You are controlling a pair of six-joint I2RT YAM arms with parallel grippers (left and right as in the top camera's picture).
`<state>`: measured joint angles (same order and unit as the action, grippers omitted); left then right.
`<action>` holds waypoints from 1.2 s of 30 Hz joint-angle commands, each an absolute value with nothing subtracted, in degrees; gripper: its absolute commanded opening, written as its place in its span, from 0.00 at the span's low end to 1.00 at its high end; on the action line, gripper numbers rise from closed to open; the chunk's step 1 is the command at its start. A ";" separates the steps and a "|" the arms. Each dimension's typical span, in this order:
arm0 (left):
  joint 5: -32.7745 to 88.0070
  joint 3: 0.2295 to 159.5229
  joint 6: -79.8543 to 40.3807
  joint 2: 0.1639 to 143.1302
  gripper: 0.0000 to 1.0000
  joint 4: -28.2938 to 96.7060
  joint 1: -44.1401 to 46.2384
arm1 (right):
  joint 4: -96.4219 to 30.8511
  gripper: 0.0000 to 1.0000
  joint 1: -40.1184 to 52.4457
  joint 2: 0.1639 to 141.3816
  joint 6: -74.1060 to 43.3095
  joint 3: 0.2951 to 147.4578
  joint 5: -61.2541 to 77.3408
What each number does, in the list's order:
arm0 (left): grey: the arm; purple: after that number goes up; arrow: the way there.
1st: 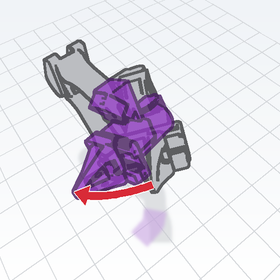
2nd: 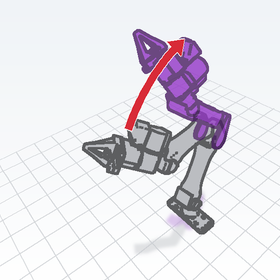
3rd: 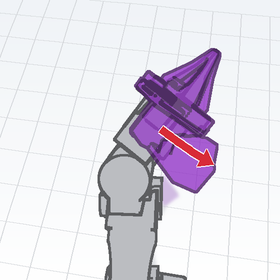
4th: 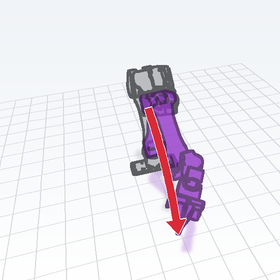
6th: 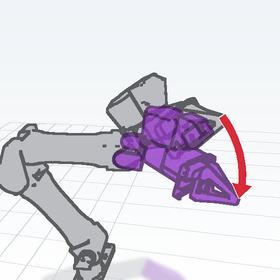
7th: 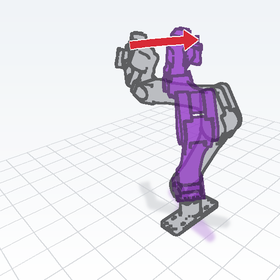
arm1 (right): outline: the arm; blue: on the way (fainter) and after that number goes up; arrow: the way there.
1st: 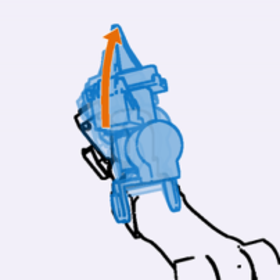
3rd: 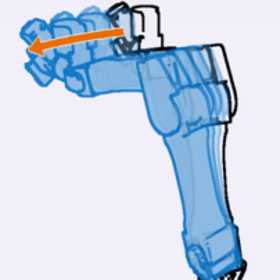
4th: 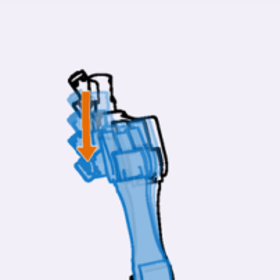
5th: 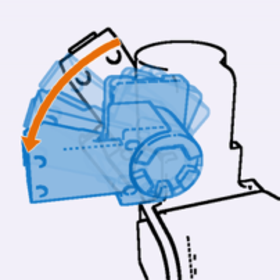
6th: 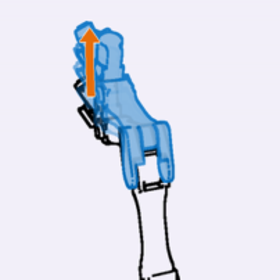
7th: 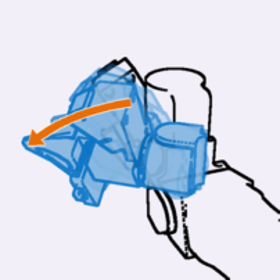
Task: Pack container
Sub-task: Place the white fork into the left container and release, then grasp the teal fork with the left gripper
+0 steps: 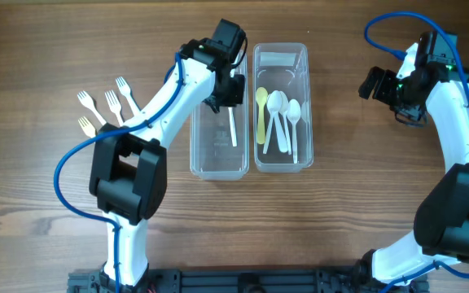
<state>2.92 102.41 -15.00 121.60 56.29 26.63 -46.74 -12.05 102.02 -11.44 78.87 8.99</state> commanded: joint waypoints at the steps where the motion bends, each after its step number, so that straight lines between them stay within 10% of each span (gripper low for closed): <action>1: 1.58 102.43 -15.97 117.51 0.35 57.43 26.57 | -47.11 0.99 -12.08 102.19 -11.11 78.67 9.96; 13: -8.97 100.77 -21.12 111.04 0.71 63.61 8.43 | -47.13 0.99 -12.08 102.19 -11.14 78.67 9.98; 36: -2.66 98.45 -25.76 129.14 0.54 53.56 -2.15 | -47.42 1.00 -12.08 102.19 -11.09 78.67 9.93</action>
<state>-2.04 98.78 -24.77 127.04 53.52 -2.22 -47.27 -12.05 102.02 -11.44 78.87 8.99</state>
